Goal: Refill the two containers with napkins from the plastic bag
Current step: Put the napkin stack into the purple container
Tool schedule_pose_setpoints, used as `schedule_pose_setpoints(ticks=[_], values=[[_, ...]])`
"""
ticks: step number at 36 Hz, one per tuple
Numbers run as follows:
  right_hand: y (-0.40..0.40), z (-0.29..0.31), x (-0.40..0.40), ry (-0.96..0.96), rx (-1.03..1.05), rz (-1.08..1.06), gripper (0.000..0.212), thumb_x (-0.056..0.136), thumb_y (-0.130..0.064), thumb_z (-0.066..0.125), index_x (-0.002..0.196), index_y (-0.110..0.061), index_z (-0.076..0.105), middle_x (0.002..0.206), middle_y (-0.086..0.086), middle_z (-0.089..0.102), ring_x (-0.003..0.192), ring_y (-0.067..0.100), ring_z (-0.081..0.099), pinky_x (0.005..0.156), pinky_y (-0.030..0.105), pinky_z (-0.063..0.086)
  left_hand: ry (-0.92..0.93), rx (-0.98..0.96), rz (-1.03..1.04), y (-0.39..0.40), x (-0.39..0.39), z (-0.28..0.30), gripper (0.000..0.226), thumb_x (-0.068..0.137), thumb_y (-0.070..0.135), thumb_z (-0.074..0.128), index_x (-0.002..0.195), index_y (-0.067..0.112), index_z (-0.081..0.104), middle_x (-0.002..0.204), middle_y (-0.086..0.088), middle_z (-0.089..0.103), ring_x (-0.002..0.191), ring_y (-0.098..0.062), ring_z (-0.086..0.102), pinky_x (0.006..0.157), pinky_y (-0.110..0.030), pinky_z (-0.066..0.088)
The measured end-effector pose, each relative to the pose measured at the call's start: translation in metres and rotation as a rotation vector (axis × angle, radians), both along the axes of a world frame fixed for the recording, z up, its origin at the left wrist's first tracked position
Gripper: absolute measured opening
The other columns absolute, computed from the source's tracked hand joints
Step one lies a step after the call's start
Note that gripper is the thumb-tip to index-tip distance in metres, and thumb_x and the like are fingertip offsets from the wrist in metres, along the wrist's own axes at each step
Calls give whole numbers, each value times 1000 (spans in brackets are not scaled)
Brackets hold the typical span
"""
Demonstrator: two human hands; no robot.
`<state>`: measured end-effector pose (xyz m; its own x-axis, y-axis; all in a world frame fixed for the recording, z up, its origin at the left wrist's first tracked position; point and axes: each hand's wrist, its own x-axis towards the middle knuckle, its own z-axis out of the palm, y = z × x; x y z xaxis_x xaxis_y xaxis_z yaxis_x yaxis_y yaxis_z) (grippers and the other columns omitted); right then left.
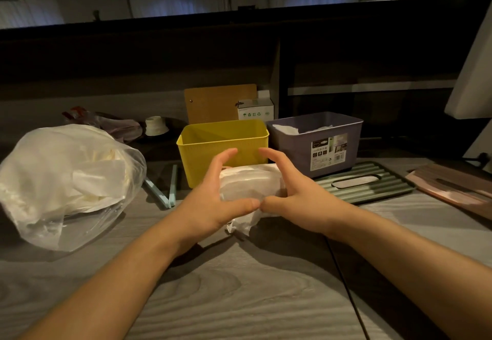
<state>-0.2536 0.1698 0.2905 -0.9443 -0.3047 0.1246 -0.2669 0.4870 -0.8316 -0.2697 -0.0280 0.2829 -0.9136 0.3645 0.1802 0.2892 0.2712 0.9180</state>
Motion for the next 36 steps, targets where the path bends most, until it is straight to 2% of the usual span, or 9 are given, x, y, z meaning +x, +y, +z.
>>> schedule_pose_setpoints(ticks=[4,11,14,17,20,22,27,32,36], values=[[5,6,2,-63,53,10,89,90,-6,63,145,-59,16,104,-8,53,99,25,66,87,36,60,-40,-29,-45,-7,0,1,86,82,25,77,145,56,25,139,11,46,120,-14,57,91,-31,58],[5,-1,-3,85,90,-27,84,92,-12,69,151,-46,22,136,-12,47,97,1,55,76,12,51,-33,-21,24,-3,4,5,60,100,10,54,142,50,39,135,9,52,114,-12,57,93,-34,56],[2,-7,-7,153,22,-81,68,95,-24,67,150,-40,32,140,-14,49,115,1,51,94,18,47,-70,47,0,0,7,7,46,99,38,57,140,52,42,140,13,50,122,-10,55,103,-39,51],[-1,-9,-10,188,-18,-106,60,95,-27,67,148,-38,39,141,-16,49,125,2,45,87,11,43,-44,-27,-59,-2,6,5,86,68,72,71,142,58,32,146,17,45,123,-9,56,102,-38,52],[-2,-10,-11,199,-45,-141,56,96,-26,67,145,-36,42,141,-16,50,125,1,44,97,20,44,-37,-112,-73,2,8,5,96,75,42,86,142,60,20,132,21,41,94,-16,68,72,-27,60],[-2,-9,-11,206,-50,-155,56,96,-28,66,145,-37,42,141,-18,49,123,-2,42,98,21,39,36,-178,-15,5,7,3,91,85,22,79,140,60,18,127,22,38,105,-15,62,67,-20,56],[-1,-5,-9,146,-117,-133,64,93,-27,69,146,-43,37,131,-23,48,120,2,49,102,31,48,-2,-21,104,2,3,3,71,95,4,61,146,46,36,133,10,54,114,-12,60,78,-25,58],[4,0,-11,-77,-325,-55,82,85,-5,75,145,-44,35,118,-16,58,102,12,65,78,27,60,-152,211,112,-1,0,6,68,91,-10,58,143,33,47,127,-2,63,111,-23,67,88,-40,60],[5,3,-12,-106,-440,-74,80,82,7,72,142,-38,43,117,-4,63,104,19,68,89,39,60,-187,204,74,-1,2,10,69,85,-15,60,135,31,54,120,-3,68,103,-21,71,80,-32,60]])
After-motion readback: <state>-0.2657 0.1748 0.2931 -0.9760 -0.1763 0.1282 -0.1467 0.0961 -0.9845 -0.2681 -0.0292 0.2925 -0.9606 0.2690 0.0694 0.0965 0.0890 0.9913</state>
